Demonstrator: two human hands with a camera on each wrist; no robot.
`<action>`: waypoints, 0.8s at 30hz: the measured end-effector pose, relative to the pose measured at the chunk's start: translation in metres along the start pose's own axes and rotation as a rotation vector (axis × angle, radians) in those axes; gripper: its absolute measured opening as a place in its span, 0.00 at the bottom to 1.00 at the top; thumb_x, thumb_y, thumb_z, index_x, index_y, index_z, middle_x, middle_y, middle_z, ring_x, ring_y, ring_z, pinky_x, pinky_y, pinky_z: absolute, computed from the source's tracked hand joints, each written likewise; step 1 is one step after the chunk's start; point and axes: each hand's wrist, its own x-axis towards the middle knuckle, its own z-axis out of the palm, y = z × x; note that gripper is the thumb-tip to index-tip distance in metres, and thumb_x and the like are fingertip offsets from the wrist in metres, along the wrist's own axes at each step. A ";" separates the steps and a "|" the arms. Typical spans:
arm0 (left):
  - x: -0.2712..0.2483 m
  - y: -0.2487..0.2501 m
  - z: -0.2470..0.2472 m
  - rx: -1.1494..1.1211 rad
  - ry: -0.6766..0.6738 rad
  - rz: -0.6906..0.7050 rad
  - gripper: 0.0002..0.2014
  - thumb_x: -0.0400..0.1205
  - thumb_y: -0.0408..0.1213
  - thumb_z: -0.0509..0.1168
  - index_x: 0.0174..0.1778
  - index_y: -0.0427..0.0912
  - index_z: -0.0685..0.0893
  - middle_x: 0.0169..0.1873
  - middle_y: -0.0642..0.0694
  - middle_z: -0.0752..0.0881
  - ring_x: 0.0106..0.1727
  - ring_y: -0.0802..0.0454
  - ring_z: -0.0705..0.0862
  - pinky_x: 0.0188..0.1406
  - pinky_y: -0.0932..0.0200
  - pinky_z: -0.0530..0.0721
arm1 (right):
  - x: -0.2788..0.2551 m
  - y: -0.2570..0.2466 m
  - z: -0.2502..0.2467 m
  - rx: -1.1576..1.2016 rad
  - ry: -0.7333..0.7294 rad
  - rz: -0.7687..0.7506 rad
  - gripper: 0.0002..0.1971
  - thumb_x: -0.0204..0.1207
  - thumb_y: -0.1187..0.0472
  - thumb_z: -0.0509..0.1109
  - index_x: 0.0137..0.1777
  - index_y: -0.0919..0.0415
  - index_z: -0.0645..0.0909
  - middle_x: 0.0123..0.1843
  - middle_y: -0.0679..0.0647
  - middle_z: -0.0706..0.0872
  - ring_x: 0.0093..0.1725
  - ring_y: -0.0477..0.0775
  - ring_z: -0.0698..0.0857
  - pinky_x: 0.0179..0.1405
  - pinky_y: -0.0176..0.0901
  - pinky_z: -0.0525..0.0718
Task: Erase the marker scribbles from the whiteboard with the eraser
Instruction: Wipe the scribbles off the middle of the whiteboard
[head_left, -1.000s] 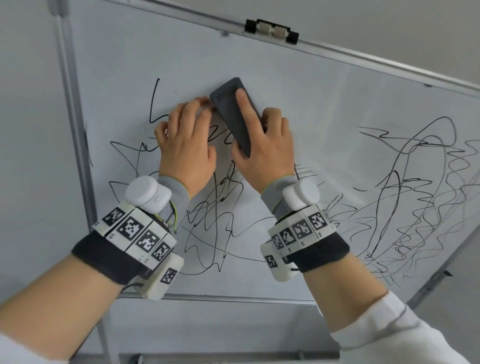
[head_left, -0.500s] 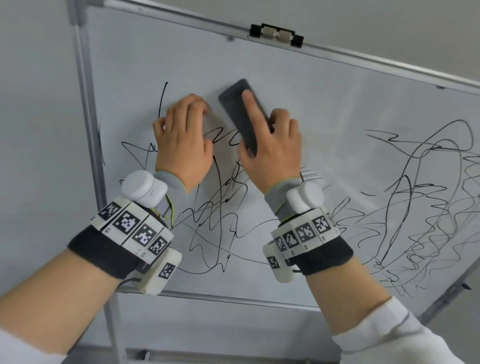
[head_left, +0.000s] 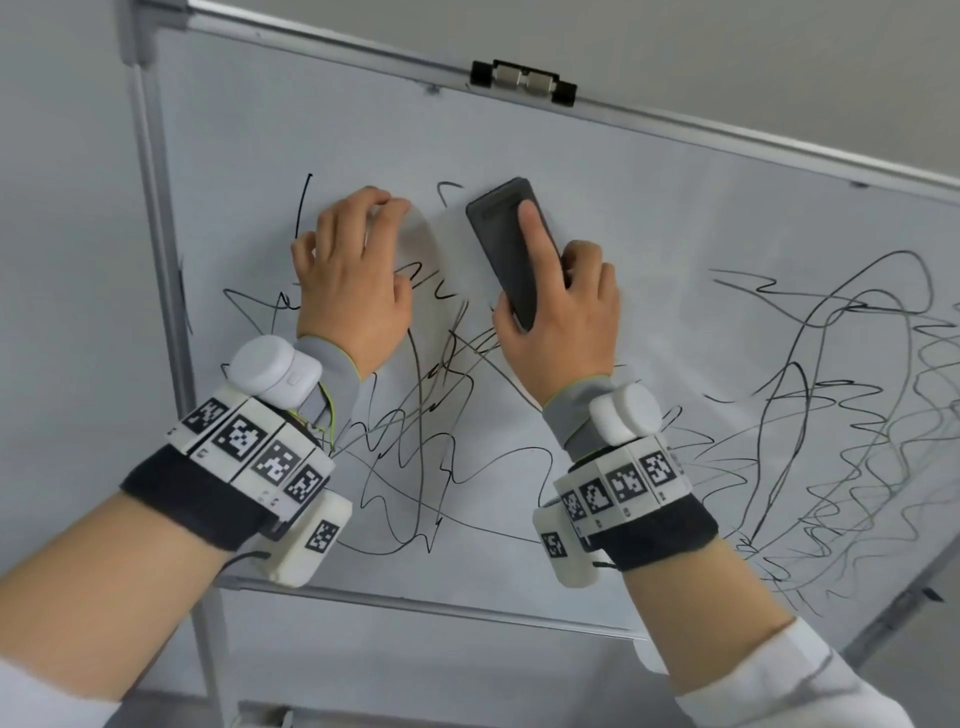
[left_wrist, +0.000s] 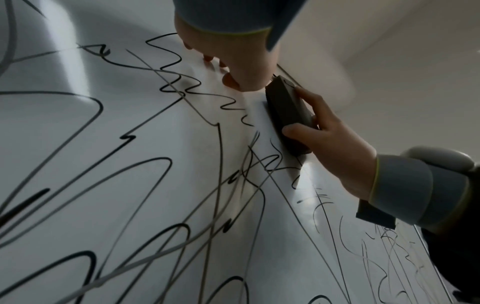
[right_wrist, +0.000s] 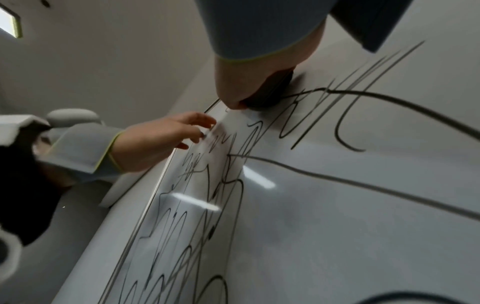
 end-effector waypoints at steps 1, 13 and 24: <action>0.000 0.000 0.001 0.003 0.001 -0.002 0.30 0.68 0.34 0.49 0.68 0.41 0.73 0.68 0.40 0.73 0.66 0.42 0.67 0.58 0.42 0.67 | 0.000 0.002 0.001 0.006 0.005 -0.004 0.34 0.66 0.56 0.66 0.75 0.51 0.69 0.48 0.62 0.77 0.40 0.63 0.74 0.39 0.50 0.74; 0.003 0.010 0.006 0.032 0.006 -0.015 0.29 0.67 0.26 0.56 0.68 0.40 0.73 0.66 0.38 0.72 0.66 0.38 0.69 0.59 0.42 0.66 | -0.002 0.016 -0.001 0.015 -0.019 -0.011 0.34 0.66 0.54 0.64 0.76 0.49 0.63 0.48 0.63 0.77 0.40 0.63 0.75 0.40 0.51 0.74; 0.007 0.000 0.005 -0.038 0.012 0.039 0.30 0.66 0.36 0.44 0.64 0.44 0.75 0.63 0.41 0.74 0.62 0.43 0.66 0.55 0.45 0.67 | 0.011 -0.005 0.001 0.023 0.036 0.068 0.34 0.68 0.55 0.69 0.77 0.55 0.69 0.48 0.63 0.77 0.40 0.63 0.75 0.41 0.51 0.76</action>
